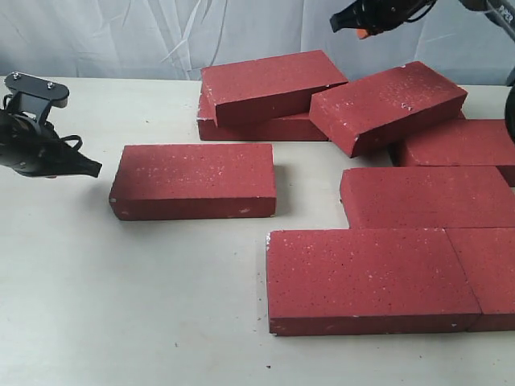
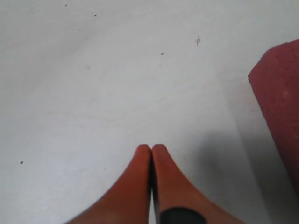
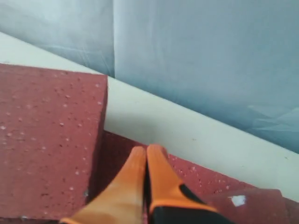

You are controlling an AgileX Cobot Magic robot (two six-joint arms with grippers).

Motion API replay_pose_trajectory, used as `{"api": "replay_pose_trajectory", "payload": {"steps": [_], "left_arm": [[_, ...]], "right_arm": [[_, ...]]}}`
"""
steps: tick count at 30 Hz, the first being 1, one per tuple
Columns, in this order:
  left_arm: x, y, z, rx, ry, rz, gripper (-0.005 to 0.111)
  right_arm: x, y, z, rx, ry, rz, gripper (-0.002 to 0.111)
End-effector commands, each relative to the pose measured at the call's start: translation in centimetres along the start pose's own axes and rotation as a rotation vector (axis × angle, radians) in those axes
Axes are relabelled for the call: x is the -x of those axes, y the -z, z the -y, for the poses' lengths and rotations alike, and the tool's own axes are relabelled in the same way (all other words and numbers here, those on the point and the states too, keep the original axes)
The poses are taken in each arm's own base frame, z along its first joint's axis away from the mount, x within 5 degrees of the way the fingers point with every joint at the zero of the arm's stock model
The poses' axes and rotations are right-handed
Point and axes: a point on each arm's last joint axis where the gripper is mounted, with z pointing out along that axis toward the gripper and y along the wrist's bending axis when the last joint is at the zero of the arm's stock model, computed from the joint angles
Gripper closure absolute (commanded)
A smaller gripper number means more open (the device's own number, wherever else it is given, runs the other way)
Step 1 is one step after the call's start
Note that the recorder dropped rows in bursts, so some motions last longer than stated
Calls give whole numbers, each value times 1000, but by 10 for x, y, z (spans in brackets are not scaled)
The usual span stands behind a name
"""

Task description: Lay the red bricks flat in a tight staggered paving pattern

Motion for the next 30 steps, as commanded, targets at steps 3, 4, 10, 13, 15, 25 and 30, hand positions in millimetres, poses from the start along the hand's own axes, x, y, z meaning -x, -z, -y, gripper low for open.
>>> {"api": "replay_pose_trajectory", "payload": {"steps": [3,4,10,13,15,25,30], "left_arm": [[2,2,-1,7,13,27,107],[2,2,-1,7,13,27,107],[3,2,-1,9,13,32,107],[3,2,-1,9,13,32,107],[3,2,-1,9,13,32,107],[4,2,-2,13,15,45,107],[4,2,-2,14,15,50,107]], "right_arm": [[-21,-33,9,5,10,-97,109],[-23,-37,9,6,9,-100,109],[-31,-37,9,19,63,-182,109],[-32,-24,13,-17,104,-251,109],[-33,-15,16,-34,168,-305,109],[-29,51,40,128,86,-227,109],[-46,65,-29,412,354,-239,109]]}}
